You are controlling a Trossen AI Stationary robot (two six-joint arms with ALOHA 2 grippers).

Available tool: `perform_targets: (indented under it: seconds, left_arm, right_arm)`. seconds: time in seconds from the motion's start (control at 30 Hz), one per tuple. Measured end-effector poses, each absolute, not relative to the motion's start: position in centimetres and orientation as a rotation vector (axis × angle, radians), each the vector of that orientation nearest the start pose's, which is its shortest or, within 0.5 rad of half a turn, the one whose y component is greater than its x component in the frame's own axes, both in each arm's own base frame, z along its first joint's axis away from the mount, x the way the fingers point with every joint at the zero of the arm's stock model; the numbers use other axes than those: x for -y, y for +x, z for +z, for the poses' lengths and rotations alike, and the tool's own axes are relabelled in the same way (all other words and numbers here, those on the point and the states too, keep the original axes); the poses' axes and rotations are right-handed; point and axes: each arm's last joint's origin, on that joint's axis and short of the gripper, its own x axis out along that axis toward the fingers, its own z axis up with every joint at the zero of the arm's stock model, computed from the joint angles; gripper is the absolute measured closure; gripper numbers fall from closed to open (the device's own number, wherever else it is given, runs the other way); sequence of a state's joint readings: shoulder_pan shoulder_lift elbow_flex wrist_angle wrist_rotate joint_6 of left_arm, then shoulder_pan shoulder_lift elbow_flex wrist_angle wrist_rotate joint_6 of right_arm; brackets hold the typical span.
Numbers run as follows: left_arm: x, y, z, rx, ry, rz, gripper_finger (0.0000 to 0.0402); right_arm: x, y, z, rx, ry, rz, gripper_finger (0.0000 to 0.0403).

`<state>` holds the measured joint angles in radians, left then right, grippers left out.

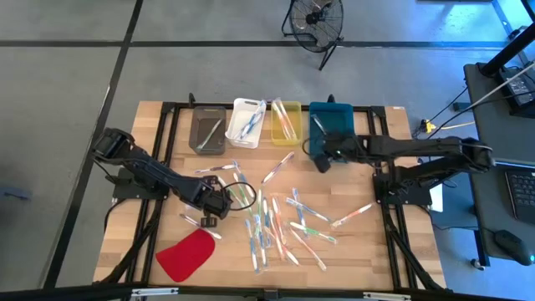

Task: Pick & Place Toothbrushes
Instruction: Put the violet toothbrush into the blue bin

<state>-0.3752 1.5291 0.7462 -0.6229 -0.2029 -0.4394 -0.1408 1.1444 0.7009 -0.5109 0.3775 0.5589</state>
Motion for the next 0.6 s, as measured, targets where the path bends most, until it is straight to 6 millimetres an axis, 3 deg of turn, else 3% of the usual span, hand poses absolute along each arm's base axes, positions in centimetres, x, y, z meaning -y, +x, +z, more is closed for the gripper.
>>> perform_targets:
  seconds: [0.27,0.6]
  left_arm:
    - [7.8,21.9,15.1,-1.351,0.044,0.184,0.0374]
    - [7.5,21.4,17.6,-1.23,0.037,0.178,0.0374]
  right_arm:
    - [1.5,19.9,20.0,-0.773,0.446,-0.666,0.0387]
    - [-1.6,20.7,20.6,-0.66,0.444,-0.55,0.0357]
